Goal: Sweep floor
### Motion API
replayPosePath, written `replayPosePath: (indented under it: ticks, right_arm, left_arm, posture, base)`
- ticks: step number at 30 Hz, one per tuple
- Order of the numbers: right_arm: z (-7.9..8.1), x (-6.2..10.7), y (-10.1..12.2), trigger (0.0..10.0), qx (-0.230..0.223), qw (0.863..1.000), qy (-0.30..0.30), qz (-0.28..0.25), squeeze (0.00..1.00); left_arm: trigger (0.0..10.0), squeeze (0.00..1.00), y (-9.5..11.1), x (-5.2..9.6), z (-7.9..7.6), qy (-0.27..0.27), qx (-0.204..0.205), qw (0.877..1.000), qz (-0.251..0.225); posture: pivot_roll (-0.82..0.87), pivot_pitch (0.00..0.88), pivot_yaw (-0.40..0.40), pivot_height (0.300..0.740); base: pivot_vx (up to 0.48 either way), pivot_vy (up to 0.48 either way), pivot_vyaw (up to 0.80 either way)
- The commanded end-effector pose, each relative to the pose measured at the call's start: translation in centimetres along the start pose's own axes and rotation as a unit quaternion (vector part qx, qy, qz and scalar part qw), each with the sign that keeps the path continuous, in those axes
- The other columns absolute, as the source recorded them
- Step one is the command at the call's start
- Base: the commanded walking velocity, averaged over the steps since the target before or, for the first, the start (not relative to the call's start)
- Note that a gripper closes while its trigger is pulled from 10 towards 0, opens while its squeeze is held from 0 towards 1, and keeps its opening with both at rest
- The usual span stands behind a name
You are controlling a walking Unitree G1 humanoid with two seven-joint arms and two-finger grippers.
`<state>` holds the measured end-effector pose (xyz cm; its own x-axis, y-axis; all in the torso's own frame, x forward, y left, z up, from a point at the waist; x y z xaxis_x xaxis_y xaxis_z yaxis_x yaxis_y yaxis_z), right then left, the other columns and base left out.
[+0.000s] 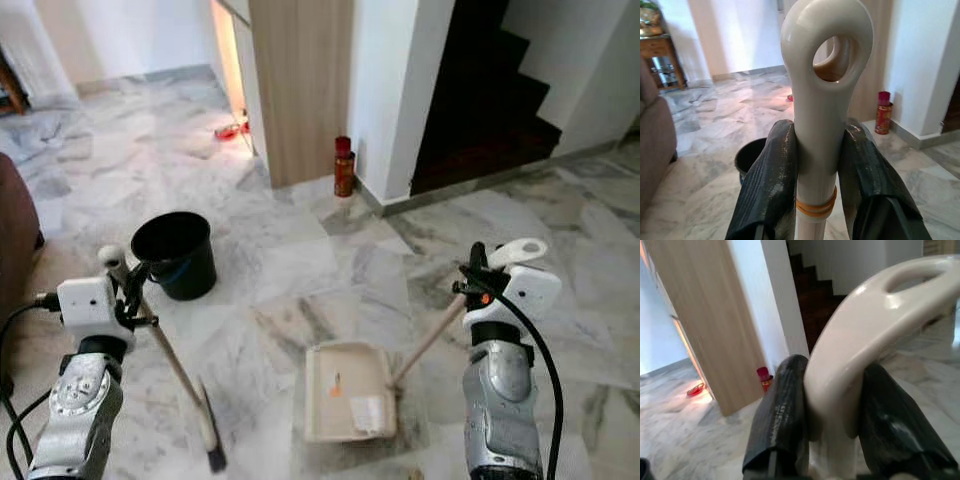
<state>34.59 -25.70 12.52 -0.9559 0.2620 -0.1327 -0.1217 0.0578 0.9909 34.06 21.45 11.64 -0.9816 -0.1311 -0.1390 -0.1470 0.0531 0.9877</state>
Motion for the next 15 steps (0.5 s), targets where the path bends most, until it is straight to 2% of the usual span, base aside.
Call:
replayPosePath:
  ticks: [1, 3, 9, 15]
  right_arm:
    - [-0.8, -0.7, 0.6, 10.0, 0.009, 1.0, -0.02, -0.009, 0.0]
    - [-1.2, -0.9, 0.6, 10.0, 0.01, 0.999, -0.029, -0.008, 0.0]
    - [-1.2, -1.0, 0.8, 10.0, 0.008, 1.0, -0.024, -0.013, 0.0]
    - [-0.2, -0.9, 0.4, 10.0, 0.0, 1.0, -0.005, -0.009, 0.0]
  left_arm:
    - [10.0, 0.0, 1.5, -0.5, -0.4, -0.013, -0.007, 0.999, -0.03]
    - [10.0, 0.0, 1.6, -0.5, -0.3, -0.013, -0.008, 0.999, -0.031]
    - [10.0, 0.0, 1.5, -0.3, 0.4, -0.01, -0.015, 0.999, -0.03]
    - [10.0, 0.0, 1.7, -0.1, 0.9, -0.004, -0.019, 0.999, -0.032]
  posture:
    - [-0.09, 0.0, 0.056, 0.74]
    - [-0.09, 0.0, 0.056, 0.74]
    - [-0.08, 0.0, 0.067, 0.74]
    - [-0.04, 0.0, 0.06, 0.74]
  base:
    - [0.0, 0.0, 0.0]
    - [0.0, 0.0, 0.0]
    - [0.0, 0.0, 0.0]
    - [0.0, 0.0, 0.0]
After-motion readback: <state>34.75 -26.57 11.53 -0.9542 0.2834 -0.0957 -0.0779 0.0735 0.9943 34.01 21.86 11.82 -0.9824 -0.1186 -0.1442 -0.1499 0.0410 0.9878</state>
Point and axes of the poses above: a point about 5 cm out from each wrist's last joint towards the gripper, its own x axis pointing back from the gripper into the wrist, its own y axis along the axis of the wrist's last joint, z = x × y, the point moved 6 cm from there along -x, pointing out of the wrist towards the gripper, and after that the axes turned 7 degrees about x, right-handed, at the moved point
